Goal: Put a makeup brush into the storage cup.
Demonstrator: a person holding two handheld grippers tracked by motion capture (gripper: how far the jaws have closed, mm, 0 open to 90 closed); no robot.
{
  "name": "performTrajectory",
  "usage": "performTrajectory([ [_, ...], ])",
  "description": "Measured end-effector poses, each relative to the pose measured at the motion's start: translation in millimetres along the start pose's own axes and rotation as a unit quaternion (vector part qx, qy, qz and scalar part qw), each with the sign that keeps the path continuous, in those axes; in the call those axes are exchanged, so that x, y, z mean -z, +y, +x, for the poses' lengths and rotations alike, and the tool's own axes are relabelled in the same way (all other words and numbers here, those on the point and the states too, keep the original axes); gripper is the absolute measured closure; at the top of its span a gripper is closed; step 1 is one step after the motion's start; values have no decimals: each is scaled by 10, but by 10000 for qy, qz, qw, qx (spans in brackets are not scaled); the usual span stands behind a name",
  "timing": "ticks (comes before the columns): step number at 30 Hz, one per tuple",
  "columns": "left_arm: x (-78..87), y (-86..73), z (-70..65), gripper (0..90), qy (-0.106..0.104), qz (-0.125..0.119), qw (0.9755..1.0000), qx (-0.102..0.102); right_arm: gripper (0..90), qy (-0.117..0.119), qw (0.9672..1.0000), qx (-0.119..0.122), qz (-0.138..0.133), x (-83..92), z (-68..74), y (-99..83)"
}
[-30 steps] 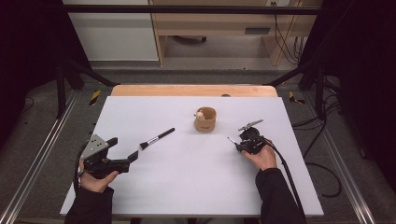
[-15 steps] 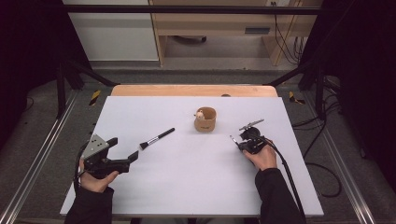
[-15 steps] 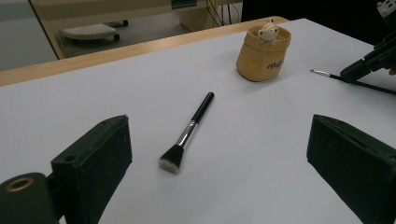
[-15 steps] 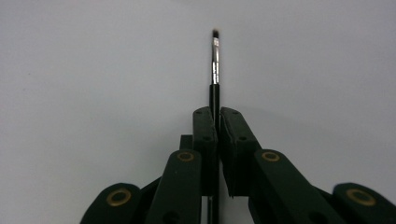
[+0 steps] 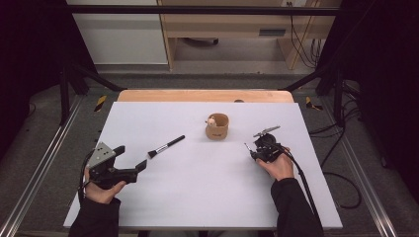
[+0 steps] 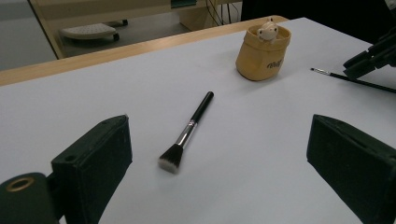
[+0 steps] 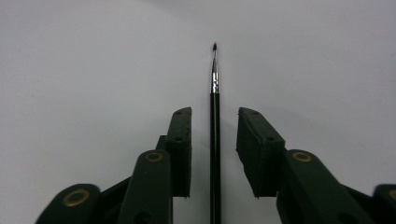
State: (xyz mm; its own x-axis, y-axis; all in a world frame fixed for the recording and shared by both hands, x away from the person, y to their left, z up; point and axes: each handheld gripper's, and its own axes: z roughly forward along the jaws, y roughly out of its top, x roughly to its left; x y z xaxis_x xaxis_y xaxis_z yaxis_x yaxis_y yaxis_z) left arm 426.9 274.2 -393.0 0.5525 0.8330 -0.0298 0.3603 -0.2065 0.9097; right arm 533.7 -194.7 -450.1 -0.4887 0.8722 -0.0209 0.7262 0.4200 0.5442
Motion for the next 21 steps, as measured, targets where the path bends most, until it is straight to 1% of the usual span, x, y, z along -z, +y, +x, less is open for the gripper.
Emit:
performTrajectory([
  [1,-1,0,-1,61,-1,3,10000,-1,640,-23,10000,-13,-14,23,4,11],
  [3,-3,0,-2,61,1,17,10000,-15,614,-29,10000,57,-11,82,-5,40],
  [4,-5,0,-3,61,-2,19,10000,-15,602,-51,10000,30,14,100,4,55],
  [5,-5,0,-3,61,-2,21,10000,-19,589,-85,9998,157,29,117,-7,71],
  [6,-5,0,-3,61,-2,23,10000,-19,585,-82,9998,170,56,134,-4,89],
  [7,-4,0,-2,61,-2,21,10000,-16,577,-53,9998,177,107,147,-5,108],
  [8,-4,0,-2,61,-3,19,10000,-16,572,-60,9995,248,194,161,-2,133],
  [9,-3,0,-2,61,-2,20,10000,-20,569,-81,9993,265,264,166,2,148],
  [12,-3,-1,0,61,-4,21,10000,-17,568,-74,9981,383,481,154,7,194],
  [13,-3,-1,1,61,-5,21,10000,-16,569,-61,9975,346,620,140,11,209],
  [15,-3,-1,3,61,-2,24,10000,-20,577,-84,9960,431,775,108,15,222],
  [16,-4,-2,4,61,-2,26,10000,-19,583,-88,9956,495,796,93,10,224],
  [17,-3,-2,4,61,0,29,10000,-22,589,-81,9951,478,858,85,15,232],
  [19,-4,-3,5,61,0,32,10000,-20,605,-52,9945,547,895,63,-2,239],
  [21,-4,-3,4,61,-2,33,10000,-23,618,-69,9941,501,964,40,-8,244],
])
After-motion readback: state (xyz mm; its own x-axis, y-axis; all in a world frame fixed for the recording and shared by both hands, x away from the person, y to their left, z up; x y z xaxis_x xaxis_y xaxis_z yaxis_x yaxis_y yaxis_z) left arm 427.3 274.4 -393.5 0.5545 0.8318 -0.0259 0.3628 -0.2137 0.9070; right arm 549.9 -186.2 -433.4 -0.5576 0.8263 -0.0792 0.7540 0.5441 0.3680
